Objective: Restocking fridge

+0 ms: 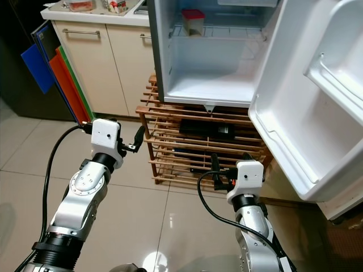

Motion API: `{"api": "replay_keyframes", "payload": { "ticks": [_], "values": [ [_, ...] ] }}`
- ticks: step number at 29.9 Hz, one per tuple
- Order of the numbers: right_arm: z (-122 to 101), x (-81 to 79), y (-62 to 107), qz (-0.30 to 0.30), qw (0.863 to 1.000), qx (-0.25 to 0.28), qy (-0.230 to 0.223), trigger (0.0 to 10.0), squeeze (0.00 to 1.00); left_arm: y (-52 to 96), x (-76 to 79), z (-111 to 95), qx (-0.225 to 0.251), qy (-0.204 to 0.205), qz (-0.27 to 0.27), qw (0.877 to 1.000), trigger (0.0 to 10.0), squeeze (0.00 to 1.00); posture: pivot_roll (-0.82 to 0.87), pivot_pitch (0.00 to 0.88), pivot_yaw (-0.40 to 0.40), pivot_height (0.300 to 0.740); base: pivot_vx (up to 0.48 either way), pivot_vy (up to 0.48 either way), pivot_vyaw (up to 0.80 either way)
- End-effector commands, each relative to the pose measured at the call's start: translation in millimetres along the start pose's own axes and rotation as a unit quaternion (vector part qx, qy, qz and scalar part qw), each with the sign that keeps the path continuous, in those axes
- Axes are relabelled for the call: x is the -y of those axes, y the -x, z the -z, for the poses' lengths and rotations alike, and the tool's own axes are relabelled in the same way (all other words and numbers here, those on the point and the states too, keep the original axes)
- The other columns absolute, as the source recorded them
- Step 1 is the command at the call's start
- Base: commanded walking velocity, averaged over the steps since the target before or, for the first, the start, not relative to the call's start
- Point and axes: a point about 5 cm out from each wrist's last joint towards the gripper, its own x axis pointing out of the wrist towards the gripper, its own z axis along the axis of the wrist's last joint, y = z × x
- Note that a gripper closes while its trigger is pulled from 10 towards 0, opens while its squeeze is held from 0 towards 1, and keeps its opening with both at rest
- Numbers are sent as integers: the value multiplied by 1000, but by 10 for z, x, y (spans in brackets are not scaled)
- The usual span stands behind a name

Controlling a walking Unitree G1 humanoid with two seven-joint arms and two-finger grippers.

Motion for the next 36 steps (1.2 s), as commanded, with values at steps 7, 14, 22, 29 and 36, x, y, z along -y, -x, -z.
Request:
{"api": "replay_keyframes", "payload": {
  "ticks": [7,14,22,29,36],
  "values": [
    [-2,19,21,4,1000,-1,0,10000,0,-1,-14,95,-22,-7,5,1000,10000,0,-43,45,22,740,-73,-34,0],
    [-15,28,27,4,1000,0,1,10000,0,-14,0,99,-25,-2,2,1000,10000,0,-59,61,17,740,-320,-279,0],
    [-23,20,47,6,1000,0,0,10000,0,-29,-6,82,-17,0,5,1000,10000,0,-66,73,26,740,-80,-72,0],
    [-16,24,67,8,1000,-2,0,10000,0,-31,11,61,-10,-2,21,1000,10000,0,-69,78,31,740,0,-66,0],
    [25,21,81,10,1000,-6,-1,10000,0,-46,26,48,-10,-7,21,1000,10000,0,-68,79,33,740,114,-424,0]
  ]
}}
